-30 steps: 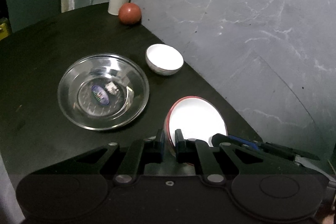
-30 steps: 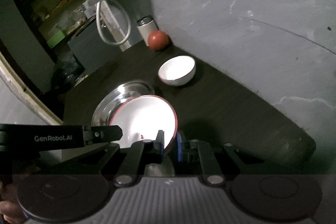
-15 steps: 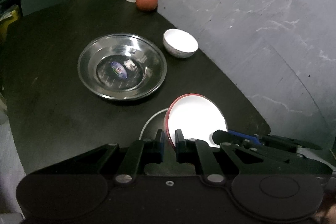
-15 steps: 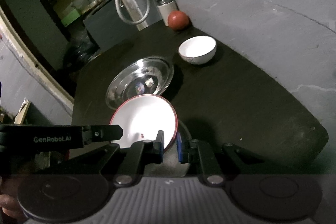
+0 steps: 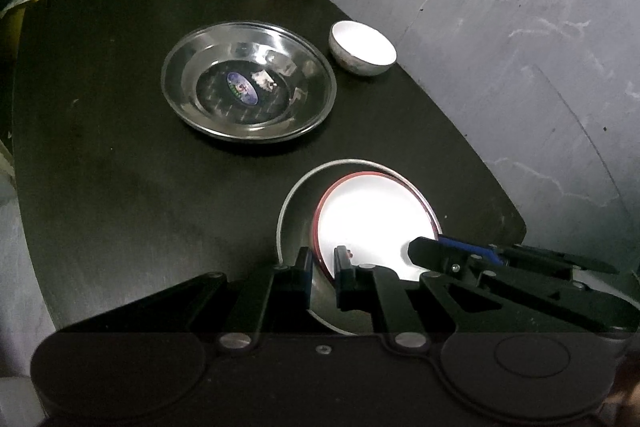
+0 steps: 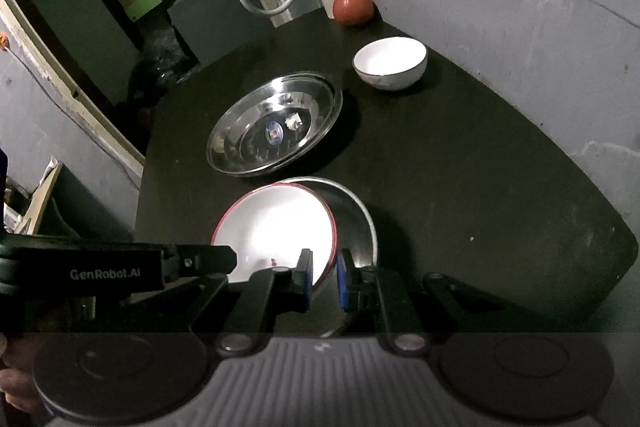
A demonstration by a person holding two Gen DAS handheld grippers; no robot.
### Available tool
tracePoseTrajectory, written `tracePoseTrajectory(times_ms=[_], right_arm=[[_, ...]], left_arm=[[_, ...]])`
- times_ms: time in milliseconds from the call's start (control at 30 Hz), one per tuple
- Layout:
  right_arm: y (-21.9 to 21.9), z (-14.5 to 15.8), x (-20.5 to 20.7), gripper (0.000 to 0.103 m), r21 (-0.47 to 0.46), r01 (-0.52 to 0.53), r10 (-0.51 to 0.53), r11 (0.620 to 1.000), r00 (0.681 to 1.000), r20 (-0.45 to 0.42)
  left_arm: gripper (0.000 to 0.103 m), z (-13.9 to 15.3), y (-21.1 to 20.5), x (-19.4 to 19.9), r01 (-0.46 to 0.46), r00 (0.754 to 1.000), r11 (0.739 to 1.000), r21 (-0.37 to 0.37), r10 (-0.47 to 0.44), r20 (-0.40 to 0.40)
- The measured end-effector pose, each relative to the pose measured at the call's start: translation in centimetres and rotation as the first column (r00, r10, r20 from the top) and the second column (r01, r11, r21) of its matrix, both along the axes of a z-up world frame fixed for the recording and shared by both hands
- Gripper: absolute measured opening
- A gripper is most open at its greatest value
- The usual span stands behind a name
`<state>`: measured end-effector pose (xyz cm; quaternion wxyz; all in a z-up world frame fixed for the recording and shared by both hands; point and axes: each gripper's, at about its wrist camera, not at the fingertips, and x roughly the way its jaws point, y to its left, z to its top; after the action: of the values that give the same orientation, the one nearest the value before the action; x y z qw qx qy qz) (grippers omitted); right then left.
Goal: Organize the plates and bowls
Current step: 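Carry the white bowl with both grippers and lower it onto the steel dishes, then open both grippers and release the white bowl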
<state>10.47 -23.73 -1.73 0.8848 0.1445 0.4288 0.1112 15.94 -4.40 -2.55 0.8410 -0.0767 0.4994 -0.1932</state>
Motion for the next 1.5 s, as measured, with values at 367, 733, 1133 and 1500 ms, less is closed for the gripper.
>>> tracePoseTrajectory(times_ms=[367,733,1133,1500], right_arm=[[-0.1,-0.3,0.0,0.014,0.004,-0.005,0.006,1.000,1.000,-0.018],[-0.1,-0.4,0.0,0.015,0.007,-0.006,0.006,1.000,1.000,-0.023],[-0.1,-0.6,0.2,0.015,0.009,-0.006,0.007,1.000,1.000,-0.028],[-0.2,-0.7,0.2,0.015,0.011,-0.005,0.005,1.000,1.000,-0.030]], left_arm=[[0.011,-0.5,0.1,-0.1,-0.017,1.000,1.000,-0.005,0.017,-0.019],[0.011,-0.6,0.0,-0.1,-0.022,0.999,1.000,-0.003,0.022,-0.029],[0.011,-0.9,-0.1,0.1,-0.028,0.999,1.000,-0.003,0.028,-0.039],[0.011,-1.2,-0.1,0.3,-0.033,0.999,0.999,-0.002,0.033,-0.043]])
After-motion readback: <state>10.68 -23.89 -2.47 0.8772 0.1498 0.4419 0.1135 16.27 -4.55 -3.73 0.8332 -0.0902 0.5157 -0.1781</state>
